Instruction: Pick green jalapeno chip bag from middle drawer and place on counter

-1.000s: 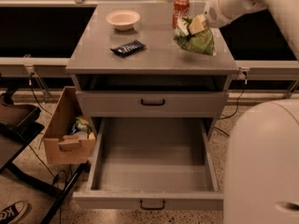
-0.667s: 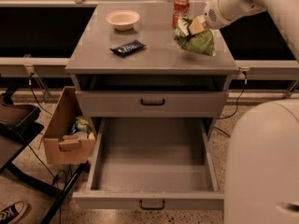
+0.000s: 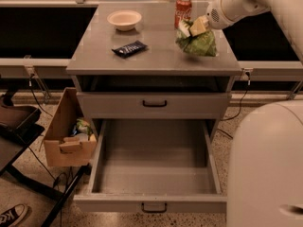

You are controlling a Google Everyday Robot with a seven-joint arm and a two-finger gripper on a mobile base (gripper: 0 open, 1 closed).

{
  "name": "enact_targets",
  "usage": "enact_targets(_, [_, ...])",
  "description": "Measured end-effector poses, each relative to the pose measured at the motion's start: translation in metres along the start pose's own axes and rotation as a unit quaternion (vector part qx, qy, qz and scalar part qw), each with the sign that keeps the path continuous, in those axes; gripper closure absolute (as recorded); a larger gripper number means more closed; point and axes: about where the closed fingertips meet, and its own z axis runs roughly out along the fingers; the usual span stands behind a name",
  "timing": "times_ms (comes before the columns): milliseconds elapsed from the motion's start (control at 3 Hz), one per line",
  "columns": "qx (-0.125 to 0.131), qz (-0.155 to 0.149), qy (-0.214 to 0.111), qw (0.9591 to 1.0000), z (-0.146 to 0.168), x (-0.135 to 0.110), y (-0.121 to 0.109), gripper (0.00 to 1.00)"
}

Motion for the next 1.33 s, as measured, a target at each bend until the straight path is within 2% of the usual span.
enact_targets(333, [0.000, 0.000, 0.000, 1.0000, 0.000, 0.000, 0.000, 0.03])
enact_targets(1000, [0.008, 0.006, 0.001, 0.9999, -0.008, 0.002, -0.006, 0.00])
enact_targets(1333, [0.054, 0.002, 0.030, 0.9981, -0.068, 0.007, -0.026, 0.00])
